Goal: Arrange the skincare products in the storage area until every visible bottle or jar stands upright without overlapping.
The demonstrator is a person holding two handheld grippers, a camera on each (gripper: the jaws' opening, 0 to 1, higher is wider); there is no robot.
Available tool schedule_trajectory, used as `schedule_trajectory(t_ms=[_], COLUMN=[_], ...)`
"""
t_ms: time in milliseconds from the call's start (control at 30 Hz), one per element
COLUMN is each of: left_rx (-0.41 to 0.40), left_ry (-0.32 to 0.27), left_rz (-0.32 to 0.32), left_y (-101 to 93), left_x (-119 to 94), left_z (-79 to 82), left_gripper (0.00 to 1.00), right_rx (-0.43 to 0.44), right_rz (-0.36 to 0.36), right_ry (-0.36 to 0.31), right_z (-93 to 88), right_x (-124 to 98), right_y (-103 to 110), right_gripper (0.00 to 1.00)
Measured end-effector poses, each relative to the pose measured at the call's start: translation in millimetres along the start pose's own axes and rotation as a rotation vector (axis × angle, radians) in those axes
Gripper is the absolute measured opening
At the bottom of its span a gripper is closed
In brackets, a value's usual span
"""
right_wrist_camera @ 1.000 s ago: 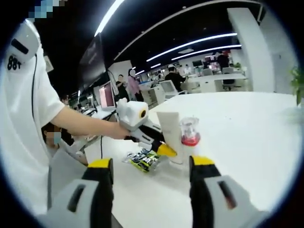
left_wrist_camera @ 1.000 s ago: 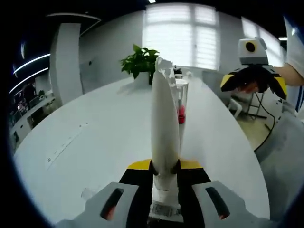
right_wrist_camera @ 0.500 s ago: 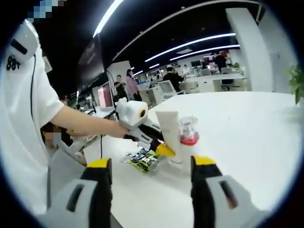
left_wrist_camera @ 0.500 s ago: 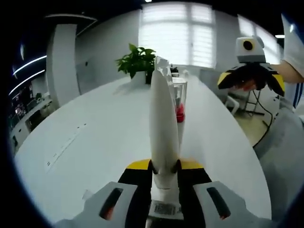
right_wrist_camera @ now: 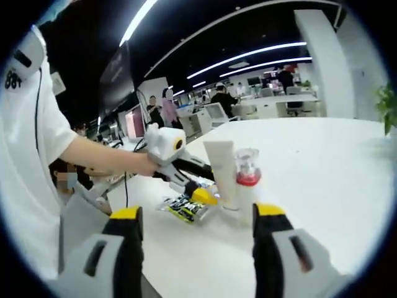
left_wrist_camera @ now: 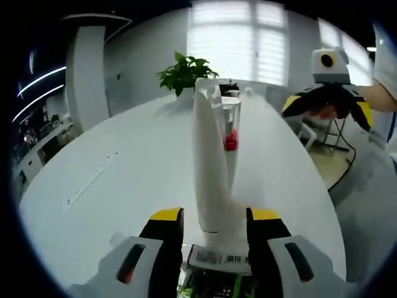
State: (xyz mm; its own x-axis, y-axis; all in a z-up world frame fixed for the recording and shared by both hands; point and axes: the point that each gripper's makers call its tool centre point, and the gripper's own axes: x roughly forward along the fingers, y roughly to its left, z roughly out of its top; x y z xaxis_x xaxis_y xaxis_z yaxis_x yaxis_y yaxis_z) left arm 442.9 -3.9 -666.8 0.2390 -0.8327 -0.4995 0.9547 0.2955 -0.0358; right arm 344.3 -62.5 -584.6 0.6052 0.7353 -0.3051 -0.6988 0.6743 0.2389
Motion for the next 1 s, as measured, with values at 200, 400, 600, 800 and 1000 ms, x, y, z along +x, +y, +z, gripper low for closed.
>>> schedule_trajectory(t_ms=[200, 400, 600, 800, 1000], left_rx=[-0.086, -0.135, -0.231, -0.299, -0.383], left_ry=[-0.012, -0.005, 0.008, 0.008, 0.004], left_rz=[0.044, 0.097, 0.154, 0.203, 0.277], left_y=[-2.9, -6.3, -8.6, -15.8, -26.8], left_x=[-19, -40, -62, -88, -120], left_z=[0.4, -3.1, -12.5, -21.7, -34.2], left_gripper=[0.56, 0.66, 0.74, 0.77, 0.84], right_rx=[0.013, 0.022, 0.029, 0.03, 0.04], right_rz=[-0.015, -0.03, -0.044, -0.059, -0.072], right_ry=[-0.006, -0.01, -0.015, -0.005, 0.002], right_z=[-2.0, -4.3, -6.6, -11.0, -14.5], right_x=[-1, -3, -8, -13, -16], right_y=[0, 1, 2, -1, -1], right_gripper=[0.76, 0.8, 0.84, 0.86, 0.9])
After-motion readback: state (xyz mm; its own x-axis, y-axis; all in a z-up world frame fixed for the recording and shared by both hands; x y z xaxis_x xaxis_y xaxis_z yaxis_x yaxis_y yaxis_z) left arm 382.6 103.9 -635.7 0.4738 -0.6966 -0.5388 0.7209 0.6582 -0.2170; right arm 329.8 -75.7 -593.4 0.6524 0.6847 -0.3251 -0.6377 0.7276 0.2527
